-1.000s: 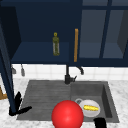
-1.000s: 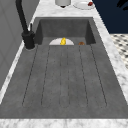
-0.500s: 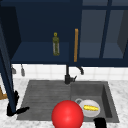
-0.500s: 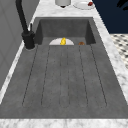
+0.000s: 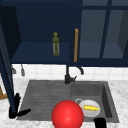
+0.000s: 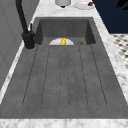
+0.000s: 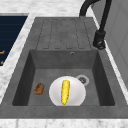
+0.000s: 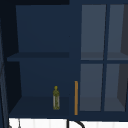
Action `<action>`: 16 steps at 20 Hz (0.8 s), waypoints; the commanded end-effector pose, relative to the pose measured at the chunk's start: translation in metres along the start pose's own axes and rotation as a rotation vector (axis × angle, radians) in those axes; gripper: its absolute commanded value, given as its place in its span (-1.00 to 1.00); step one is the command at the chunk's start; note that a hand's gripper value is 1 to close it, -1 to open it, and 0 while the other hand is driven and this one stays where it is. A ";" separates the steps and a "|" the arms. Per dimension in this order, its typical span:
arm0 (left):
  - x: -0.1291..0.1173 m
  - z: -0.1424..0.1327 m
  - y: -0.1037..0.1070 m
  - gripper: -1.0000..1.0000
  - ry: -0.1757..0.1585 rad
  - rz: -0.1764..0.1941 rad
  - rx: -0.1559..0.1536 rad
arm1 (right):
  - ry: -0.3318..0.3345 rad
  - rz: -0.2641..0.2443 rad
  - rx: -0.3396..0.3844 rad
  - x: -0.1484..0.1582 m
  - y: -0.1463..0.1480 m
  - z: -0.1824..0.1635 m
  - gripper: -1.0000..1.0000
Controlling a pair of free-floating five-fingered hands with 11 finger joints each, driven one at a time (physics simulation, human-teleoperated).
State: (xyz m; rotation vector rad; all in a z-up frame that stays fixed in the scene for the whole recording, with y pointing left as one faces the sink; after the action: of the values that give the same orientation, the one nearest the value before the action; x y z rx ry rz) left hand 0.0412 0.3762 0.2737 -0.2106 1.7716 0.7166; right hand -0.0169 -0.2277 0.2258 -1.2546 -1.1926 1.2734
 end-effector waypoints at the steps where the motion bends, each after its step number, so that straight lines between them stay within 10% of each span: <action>1: 0.001 -0.002 -0.005 -1.00 0.011 0.017 -0.016 | 0.000 0.000 0.000 0.000 0.000 0.000 0.00; 12: 0.001 0.000 -0.004 -1.00 0.000 0.007 0.000 | 0.000 0.000 0.000 0.000 0.000 0.000 0.00; 16: -0.001 -0.006 -0.014 -1.00 0.037 0.074 -0.020 | 0.000 0.000 0.000 0.000 0.000 0.000 0.00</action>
State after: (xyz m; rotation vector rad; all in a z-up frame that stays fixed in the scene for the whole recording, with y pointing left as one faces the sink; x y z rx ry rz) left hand 0.0417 0.3687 0.2710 -0.2054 1.7715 0.7227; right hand -0.0169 -0.2277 0.2258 -1.2546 -1.1926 1.2734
